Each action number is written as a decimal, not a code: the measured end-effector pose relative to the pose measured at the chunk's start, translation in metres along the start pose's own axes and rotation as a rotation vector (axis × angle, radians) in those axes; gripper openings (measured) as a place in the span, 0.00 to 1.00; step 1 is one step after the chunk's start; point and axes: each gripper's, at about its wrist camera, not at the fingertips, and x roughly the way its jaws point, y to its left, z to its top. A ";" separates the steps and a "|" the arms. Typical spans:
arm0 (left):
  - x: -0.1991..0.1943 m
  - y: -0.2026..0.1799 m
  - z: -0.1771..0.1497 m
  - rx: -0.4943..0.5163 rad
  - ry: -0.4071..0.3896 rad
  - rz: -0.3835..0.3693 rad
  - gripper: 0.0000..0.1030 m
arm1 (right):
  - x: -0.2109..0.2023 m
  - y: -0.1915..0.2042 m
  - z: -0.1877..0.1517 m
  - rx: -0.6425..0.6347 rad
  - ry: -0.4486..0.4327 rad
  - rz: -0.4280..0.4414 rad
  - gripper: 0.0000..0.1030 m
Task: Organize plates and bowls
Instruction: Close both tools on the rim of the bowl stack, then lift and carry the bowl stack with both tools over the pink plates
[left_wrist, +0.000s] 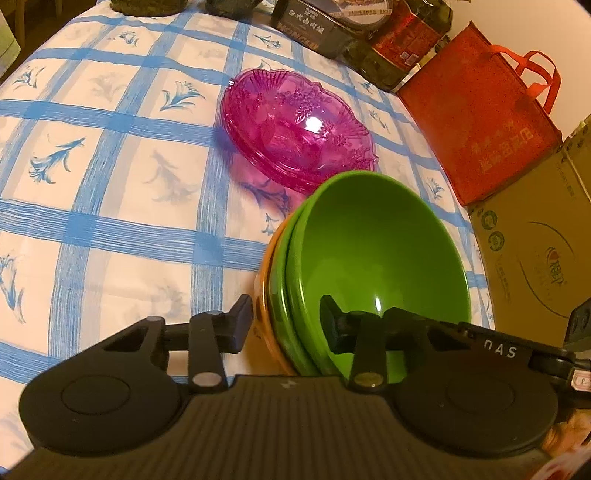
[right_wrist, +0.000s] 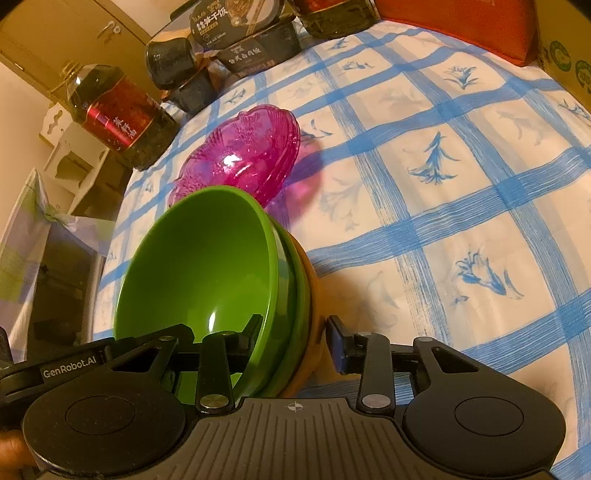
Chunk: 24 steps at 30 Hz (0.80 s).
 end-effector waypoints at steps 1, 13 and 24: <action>0.000 -0.001 0.000 0.005 -0.001 0.004 0.31 | 0.001 0.001 0.000 -0.005 0.001 -0.005 0.36; -0.002 -0.009 -0.006 0.069 -0.021 0.046 0.27 | 0.003 0.015 -0.008 -0.109 -0.016 -0.088 0.29; -0.010 -0.010 -0.011 0.078 -0.026 0.057 0.26 | -0.003 0.021 -0.016 -0.126 -0.011 -0.104 0.29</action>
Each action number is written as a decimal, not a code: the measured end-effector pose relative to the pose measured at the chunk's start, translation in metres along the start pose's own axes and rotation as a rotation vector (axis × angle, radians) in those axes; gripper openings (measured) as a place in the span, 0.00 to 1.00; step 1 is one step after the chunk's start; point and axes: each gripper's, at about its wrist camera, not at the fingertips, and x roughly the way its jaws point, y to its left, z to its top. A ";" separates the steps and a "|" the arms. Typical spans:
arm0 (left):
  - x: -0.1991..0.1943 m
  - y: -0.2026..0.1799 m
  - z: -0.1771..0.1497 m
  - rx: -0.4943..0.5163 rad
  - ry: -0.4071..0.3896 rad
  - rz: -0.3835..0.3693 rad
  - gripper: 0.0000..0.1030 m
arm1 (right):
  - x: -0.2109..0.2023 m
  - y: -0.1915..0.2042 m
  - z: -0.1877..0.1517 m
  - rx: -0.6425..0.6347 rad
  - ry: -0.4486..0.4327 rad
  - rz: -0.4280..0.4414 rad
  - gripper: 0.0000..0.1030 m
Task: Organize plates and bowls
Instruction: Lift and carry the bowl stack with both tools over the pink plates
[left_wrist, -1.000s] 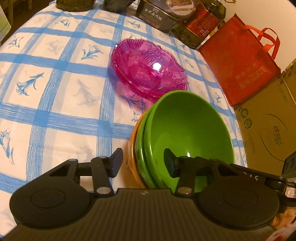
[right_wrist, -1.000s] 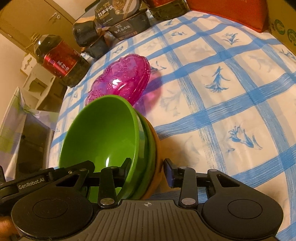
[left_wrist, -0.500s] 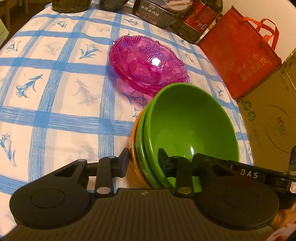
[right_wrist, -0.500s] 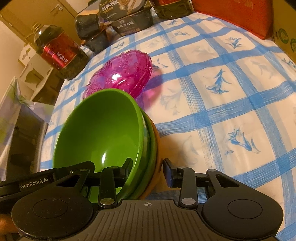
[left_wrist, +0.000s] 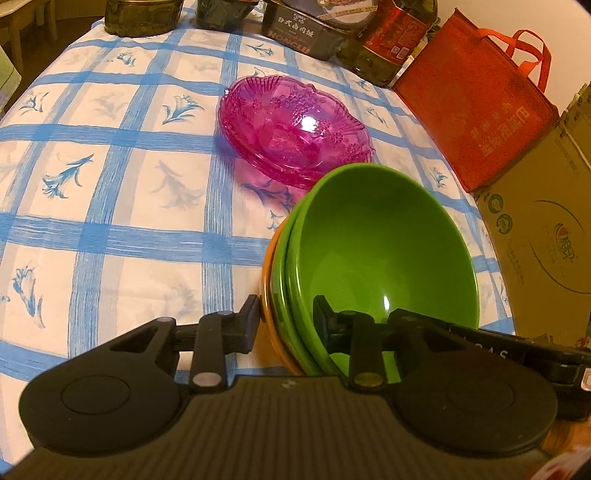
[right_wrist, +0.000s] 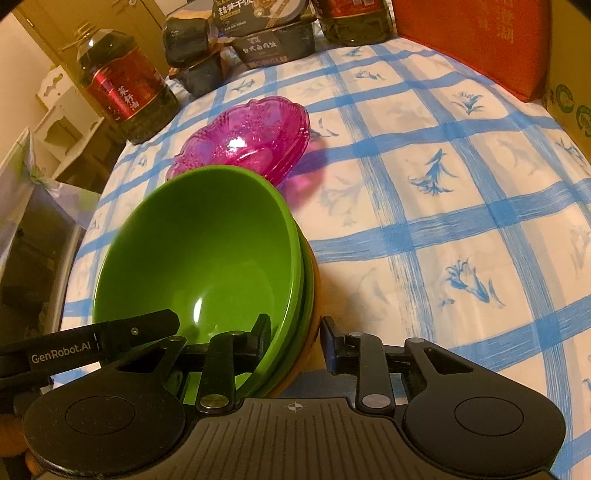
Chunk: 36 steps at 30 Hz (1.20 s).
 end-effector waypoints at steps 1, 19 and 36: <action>-0.001 0.000 -0.001 0.002 0.000 0.000 0.26 | -0.001 0.001 -0.001 -0.001 0.000 -0.001 0.29; -0.038 -0.001 -0.008 0.008 -0.032 -0.005 0.26 | -0.029 0.020 -0.008 -0.025 -0.022 0.007 0.29; -0.064 -0.003 0.018 0.029 -0.079 0.025 0.25 | -0.040 0.047 0.020 -0.056 -0.046 0.026 0.29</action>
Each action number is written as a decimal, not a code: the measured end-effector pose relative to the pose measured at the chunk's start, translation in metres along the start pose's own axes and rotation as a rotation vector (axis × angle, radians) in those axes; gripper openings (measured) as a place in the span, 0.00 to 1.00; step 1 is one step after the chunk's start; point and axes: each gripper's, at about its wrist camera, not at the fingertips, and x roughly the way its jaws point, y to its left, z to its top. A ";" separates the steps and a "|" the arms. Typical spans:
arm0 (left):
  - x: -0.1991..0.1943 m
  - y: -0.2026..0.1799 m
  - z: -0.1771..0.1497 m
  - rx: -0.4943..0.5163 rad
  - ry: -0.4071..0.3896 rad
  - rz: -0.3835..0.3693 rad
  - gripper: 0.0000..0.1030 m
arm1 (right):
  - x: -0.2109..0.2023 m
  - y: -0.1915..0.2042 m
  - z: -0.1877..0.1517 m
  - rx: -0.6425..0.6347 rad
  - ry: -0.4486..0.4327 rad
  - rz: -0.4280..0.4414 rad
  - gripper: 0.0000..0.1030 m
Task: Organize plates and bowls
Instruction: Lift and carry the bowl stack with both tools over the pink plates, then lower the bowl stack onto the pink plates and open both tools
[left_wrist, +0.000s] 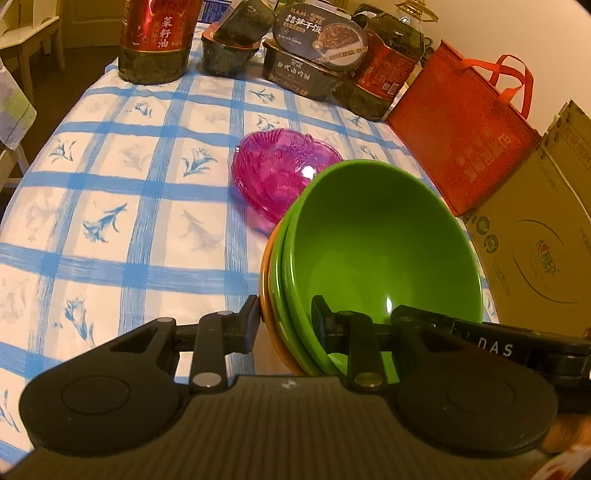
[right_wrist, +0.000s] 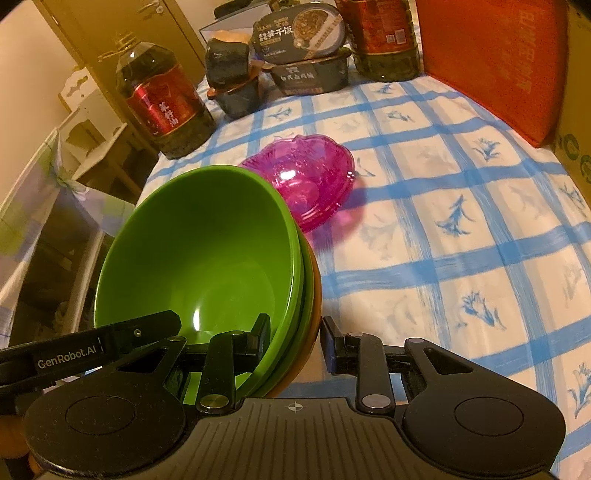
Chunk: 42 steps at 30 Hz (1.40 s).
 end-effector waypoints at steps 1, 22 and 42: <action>0.001 0.000 0.003 0.001 -0.001 0.001 0.25 | 0.001 0.001 0.003 -0.001 0.000 0.000 0.29; 0.053 -0.009 0.102 0.003 -0.007 -0.011 0.25 | 0.039 -0.014 0.103 0.031 -0.007 -0.001 0.29; 0.130 0.015 0.144 -0.027 0.042 0.035 0.25 | 0.124 -0.036 0.149 0.066 0.055 0.016 0.29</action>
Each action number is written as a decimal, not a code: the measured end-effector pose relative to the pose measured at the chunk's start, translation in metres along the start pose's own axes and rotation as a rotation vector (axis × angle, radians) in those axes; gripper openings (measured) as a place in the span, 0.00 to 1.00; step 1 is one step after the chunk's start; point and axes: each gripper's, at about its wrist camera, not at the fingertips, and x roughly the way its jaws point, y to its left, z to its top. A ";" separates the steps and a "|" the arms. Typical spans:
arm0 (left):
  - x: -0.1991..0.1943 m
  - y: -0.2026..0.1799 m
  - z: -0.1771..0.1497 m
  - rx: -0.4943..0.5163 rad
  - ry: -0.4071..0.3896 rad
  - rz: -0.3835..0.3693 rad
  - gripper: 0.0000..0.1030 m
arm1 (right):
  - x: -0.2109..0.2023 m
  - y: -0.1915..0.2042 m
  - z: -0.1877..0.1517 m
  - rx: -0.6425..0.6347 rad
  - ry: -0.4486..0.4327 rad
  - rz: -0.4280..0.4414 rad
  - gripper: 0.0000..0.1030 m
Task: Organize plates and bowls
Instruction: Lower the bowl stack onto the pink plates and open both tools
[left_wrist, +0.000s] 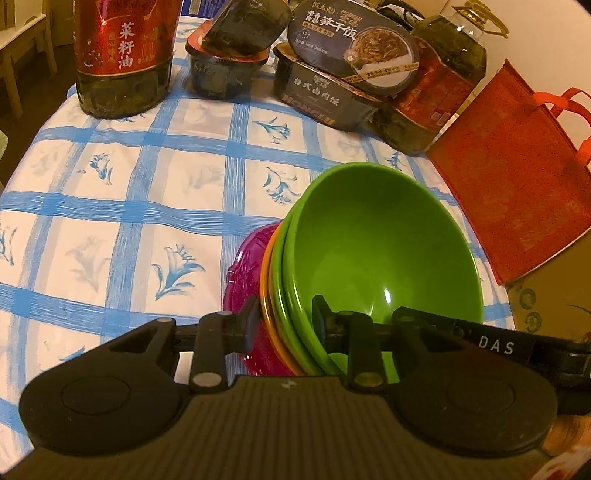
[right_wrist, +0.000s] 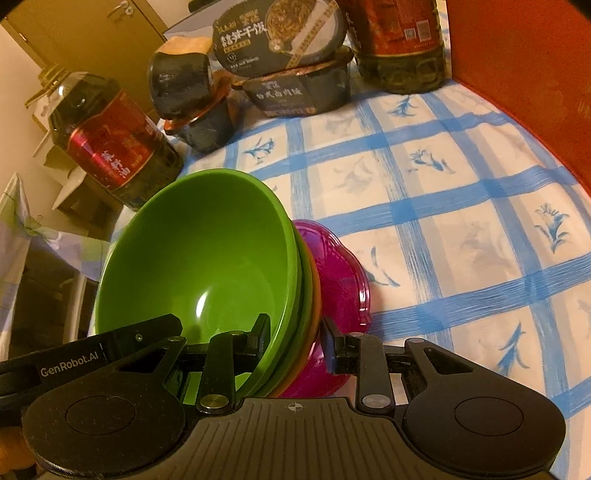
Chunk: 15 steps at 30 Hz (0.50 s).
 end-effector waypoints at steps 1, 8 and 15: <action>0.003 0.001 0.000 -0.004 0.002 0.000 0.25 | 0.002 -0.001 0.001 0.003 0.000 -0.002 0.29; 0.014 0.008 -0.004 -0.029 -0.011 -0.005 0.27 | 0.015 -0.007 0.002 0.027 -0.005 0.004 0.29; 0.015 0.007 -0.006 -0.006 -0.034 -0.003 0.27 | 0.017 -0.008 0.001 0.018 -0.019 0.009 0.29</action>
